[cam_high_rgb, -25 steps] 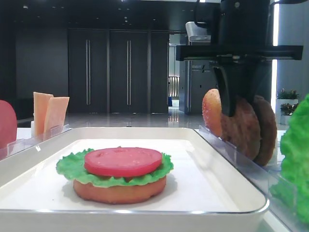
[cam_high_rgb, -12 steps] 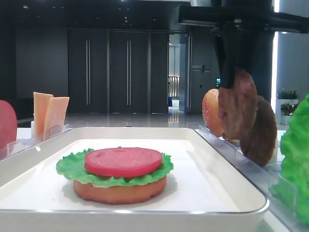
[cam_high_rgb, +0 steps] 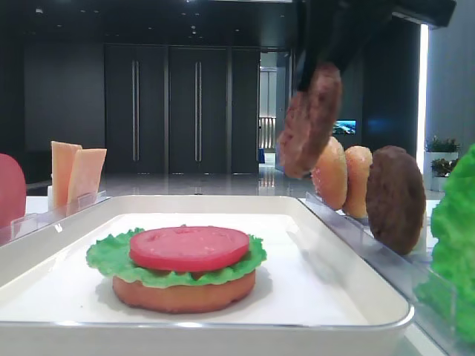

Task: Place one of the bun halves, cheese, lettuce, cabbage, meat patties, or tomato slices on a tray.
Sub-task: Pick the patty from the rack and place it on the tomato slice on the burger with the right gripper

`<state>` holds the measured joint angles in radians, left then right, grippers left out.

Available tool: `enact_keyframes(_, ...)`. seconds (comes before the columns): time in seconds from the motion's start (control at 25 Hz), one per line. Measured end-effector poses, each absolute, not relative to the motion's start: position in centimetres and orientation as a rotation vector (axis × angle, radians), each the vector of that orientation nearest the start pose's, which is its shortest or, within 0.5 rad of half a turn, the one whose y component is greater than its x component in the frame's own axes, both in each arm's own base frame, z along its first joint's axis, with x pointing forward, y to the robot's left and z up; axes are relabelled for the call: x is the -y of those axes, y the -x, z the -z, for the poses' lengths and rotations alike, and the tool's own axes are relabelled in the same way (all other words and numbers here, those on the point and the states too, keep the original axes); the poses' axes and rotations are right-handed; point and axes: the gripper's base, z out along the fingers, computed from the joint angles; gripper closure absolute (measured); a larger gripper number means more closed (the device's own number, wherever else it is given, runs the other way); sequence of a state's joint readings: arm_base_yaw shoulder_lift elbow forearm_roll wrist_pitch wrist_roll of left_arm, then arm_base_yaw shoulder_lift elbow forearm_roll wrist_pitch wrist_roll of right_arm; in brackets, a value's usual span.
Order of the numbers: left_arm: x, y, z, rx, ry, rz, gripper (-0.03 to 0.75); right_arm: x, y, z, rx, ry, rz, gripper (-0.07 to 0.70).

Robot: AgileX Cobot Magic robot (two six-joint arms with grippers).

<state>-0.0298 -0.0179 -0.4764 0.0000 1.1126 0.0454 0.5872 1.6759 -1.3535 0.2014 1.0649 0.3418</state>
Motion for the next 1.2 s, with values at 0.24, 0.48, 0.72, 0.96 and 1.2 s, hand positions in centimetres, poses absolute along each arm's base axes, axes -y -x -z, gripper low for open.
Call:
enact_keyframes(0.24,0.0,0.7,-26.6,-2.100,-0.079,-0.009,0.244,-23.0,-26.0,-27.0,-2.883,0.339,-0.587,0.516)
enact_keyframes(0.48,0.0,0.7,-26.6,-2.100,-0.079,-0.009,0.244,-24.7,-25.2,-26.6,-2.790,0.425,-0.908,0.516)
enact_keyframes(0.72,0.0,0.7,-26.6,-2.100,-0.079,-0.009,0.244,-25.1,-24.3,-25.0,-2.714,0.455,-1.158,0.516)
enact_keyframes(0.96,0.0,0.7,-26.6,-2.100,-0.079,-0.009,0.244,-23.5,-24.8,-23.4,-2.640,0.372,-1.307,0.516)
enact_keyframes(1.2,0.0,0.7,-26.6,-2.100,-0.079,-0.009,0.244,-22.4,-25.2,-22.6,-2.616,0.338,-1.328,0.516)
